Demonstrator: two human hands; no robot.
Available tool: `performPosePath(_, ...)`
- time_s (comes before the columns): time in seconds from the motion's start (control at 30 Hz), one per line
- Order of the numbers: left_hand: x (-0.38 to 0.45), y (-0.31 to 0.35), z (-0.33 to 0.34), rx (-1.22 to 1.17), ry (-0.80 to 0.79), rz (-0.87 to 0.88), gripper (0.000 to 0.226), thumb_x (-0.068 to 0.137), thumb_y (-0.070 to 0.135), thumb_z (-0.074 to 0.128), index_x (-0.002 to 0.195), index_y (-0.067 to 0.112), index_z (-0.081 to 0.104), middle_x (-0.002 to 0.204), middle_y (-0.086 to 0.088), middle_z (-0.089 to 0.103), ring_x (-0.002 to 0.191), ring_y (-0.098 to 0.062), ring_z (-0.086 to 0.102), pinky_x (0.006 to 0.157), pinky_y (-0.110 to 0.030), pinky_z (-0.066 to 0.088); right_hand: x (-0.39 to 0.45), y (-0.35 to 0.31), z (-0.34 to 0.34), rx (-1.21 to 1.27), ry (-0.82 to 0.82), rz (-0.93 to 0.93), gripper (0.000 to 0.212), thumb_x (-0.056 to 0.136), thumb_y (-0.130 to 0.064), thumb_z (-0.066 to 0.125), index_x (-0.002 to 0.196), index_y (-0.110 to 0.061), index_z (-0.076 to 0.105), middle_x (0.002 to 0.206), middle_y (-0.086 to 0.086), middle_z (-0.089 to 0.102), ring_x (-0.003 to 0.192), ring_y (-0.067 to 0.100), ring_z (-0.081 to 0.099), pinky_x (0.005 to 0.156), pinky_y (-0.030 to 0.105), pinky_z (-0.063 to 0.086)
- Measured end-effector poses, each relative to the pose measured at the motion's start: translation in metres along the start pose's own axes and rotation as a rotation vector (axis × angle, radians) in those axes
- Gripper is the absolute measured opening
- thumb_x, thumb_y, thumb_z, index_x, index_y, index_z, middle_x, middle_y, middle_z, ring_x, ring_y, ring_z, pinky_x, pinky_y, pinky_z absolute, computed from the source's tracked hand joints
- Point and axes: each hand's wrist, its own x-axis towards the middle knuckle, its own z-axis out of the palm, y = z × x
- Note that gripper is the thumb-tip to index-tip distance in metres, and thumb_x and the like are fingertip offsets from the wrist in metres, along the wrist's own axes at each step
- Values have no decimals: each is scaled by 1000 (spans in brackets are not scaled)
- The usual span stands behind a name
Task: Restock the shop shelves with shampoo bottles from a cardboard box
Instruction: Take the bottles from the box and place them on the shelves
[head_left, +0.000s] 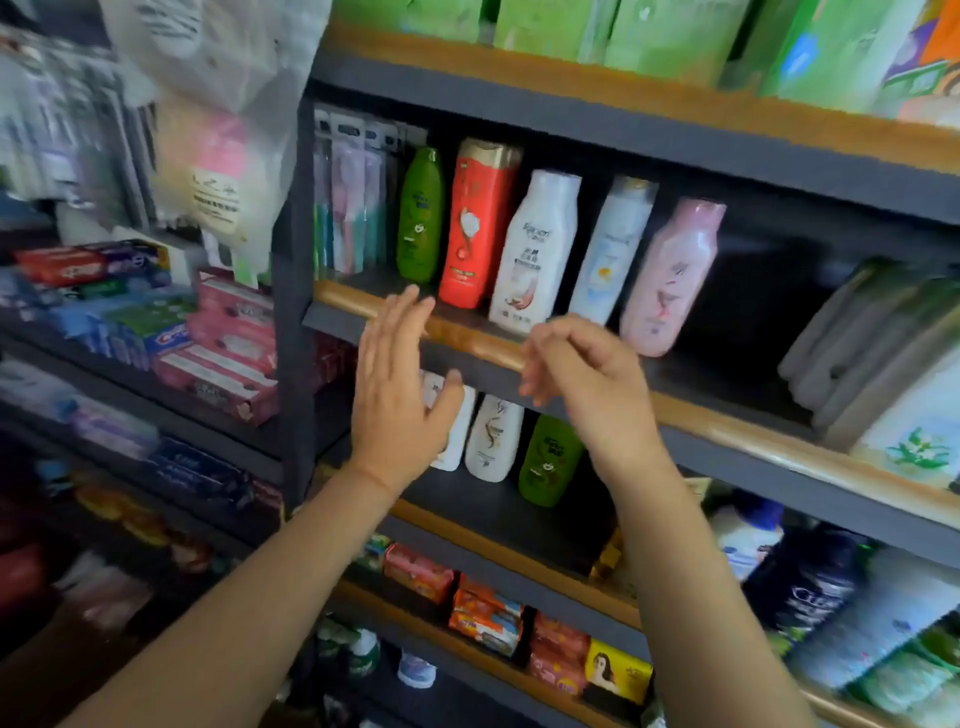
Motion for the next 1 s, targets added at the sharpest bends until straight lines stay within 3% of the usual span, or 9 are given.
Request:
performPosePath(0.17, -144, -125, -86, 242, -68, -696, 68, 93, 13, 64, 153, 14, 30, 161, -3, 25, 149, -22, 23, 118, -40, 32, -63, 109, 149, 79, -523, 425, 25, 100, -16, 55, 83, -4, 69, 72, 12, 66, 62, 19, 63, 60, 29, 52)
performPosePath(0.27, -256, -182, -153, 345, -163, -1111, 58, 95, 15, 61, 147, 9, 36, 152, -12, 37, 139, -30, 39, 109, -43, 41, -123, 187, 244, 49, -751, 727, 26, 101, -19, 54, 84, -4, 67, 76, 9, 66, 62, 17, 63, 62, 28, 52)
performPosePath(0.4, -372, -224, -228, 506, -310, -1450, 51, 95, 20, 60, 143, 10, 44, 143, -11, 49, 137, -28, 40, 118, -44, 26, -211, 265, 353, -20, -920, 984, 25, 101, -18, 52, 79, -14, 64, 75, 6, 67, 58, 14, 63, 57, 25, 51)
performPosePath(0.57, -486, -267, -290, 709, -614, -1526, 62, 94, 33, 59, 149, 14, 38, 158, -9, 33, 151, -29, 17, 122, -45, 10, -300, 328, 448, -181, -1066, 1173, 25, 102, -20, 47, 83, -15, 61, 74, 3, 62, 53, 10, 59, 49, 22, 48)
performPosePath(0.77, -562, -311, -323, 760, -776, -1288, 73, 95, 56, 48, 156, 23, 27, 167, -6, 11, 153, -32, 2, 122, -50, 6, -364, 405, 518, -424, -1083, 1286, 14, 101, -17, 47, 103, -10, 58, 91, 12, 59, 67, 16, 53, 61, 30, 46)
performPosePath(0.83, -579, -318, -322, 779, -769, -1234, 74, 92, 62, 37, 157, 26, 26, 167, -6, 10, 153, -34, 2, 121, -53, 8, -382, 420, 534, -460, -1179, 1234, 26, 101, -17, 49, 121, -3, 58, 109, 18, 60, 84, 22, 57, 77, 39, 50)
performPosePath(0.9, -594, -322, -318, 791, -744, -1198, 76, 91, 62, 33, 157, 26, 24, 167, -6, 9, 153, -34, 1, 121, -54, 7, -399, 435, 548, -466, -1246, 1067, 43, 101, -13, 49, 142, -3, 45, 145, 8, 46, 128, 23, 47, 108, 30, 33)
performPosePath(0.97, -604, -325, -316, 794, -727, -1180, 75, 92, 62, 34, 157, 27, 21, 167, -6, 7, 153, -34, -1, 121, -53, 6, -417, 446, 560, -441, -1242, 969, 60, 101, -18, 50, 154, -9, 24, 155, -5, 19, 146, 14, 17, 113, 15, 12)
performPosePath(1.0, -608, -325, -316, 803, -716, -1170, 75, 93, 62, 34, 158, 27, 21, 167, -6, 7, 153, -34, -1, 121, -53, 6, -427, 453, 565, -432, -1211, 1023, 63, 101, -25, 51, 155, -12, 21, 157, -3, 21, 147, 16, 19, 112, 17, 16)
